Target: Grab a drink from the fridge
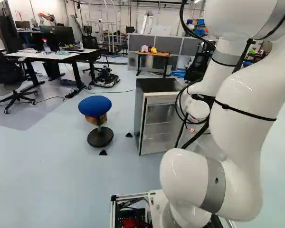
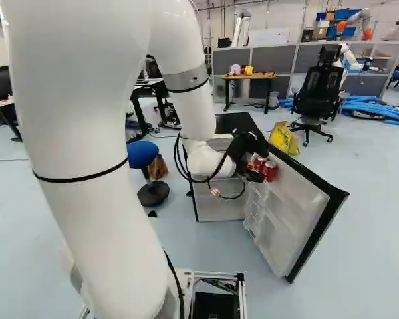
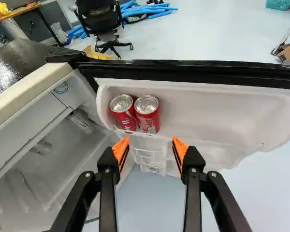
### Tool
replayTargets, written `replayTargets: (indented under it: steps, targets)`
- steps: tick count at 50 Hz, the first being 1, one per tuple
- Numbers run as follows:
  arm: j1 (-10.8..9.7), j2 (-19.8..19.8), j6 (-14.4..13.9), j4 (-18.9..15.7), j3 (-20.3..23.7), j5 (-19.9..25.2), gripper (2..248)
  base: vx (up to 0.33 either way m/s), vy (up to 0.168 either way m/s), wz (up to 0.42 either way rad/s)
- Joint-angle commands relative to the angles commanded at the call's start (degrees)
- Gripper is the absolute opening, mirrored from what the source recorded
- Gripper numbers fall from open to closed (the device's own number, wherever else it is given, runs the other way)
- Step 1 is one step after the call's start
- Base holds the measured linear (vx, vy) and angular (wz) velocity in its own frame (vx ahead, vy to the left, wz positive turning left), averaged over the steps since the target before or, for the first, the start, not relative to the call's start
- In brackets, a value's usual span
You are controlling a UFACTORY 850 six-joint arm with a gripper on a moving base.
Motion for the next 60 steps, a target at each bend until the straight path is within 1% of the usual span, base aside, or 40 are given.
replayTargets:
  steps: [24,44,60]
  targets:
    - [-1.8,-2.0,0.0,0.0,-2.4,0.0,143,0.0,0.0,0.0]
    - [-1.5,-3.3,0.0,0.0,-4.0,0.0,143,0.0,0.0,0.0]
    - [-1.9,-4.5,0.0,0.0,-5.5,-0.2,143,0.0,0.0,0.0]
